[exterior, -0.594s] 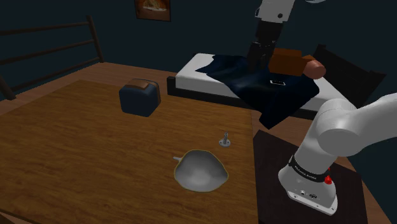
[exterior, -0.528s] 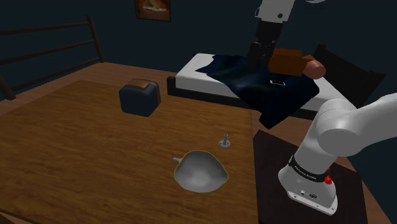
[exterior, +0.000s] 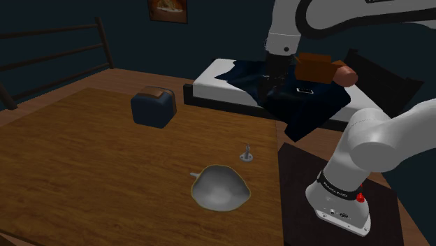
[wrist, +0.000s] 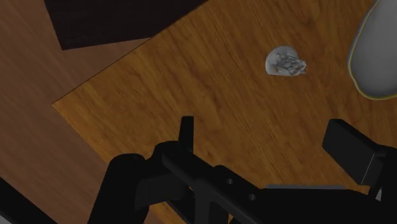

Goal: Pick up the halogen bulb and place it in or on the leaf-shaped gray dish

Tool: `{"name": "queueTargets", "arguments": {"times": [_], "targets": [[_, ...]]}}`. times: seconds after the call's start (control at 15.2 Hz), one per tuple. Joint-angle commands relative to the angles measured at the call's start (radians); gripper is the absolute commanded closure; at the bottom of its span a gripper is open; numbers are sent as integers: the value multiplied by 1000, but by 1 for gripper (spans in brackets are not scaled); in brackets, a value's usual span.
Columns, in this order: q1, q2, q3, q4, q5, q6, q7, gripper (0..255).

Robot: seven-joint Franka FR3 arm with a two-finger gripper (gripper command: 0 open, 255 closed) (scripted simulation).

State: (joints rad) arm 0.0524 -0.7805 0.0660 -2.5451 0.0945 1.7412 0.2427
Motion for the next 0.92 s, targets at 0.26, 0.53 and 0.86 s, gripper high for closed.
{"name": "queueTargets", "arguments": {"times": [0.26, 0.53, 0.86], "targets": [[42, 99, 86, -89, 83, 150, 92, 0], [71, 198, 141, -127, 136, 264, 144, 0], [88, 270, 173, -165, 168, 364, 165, 0]]}}
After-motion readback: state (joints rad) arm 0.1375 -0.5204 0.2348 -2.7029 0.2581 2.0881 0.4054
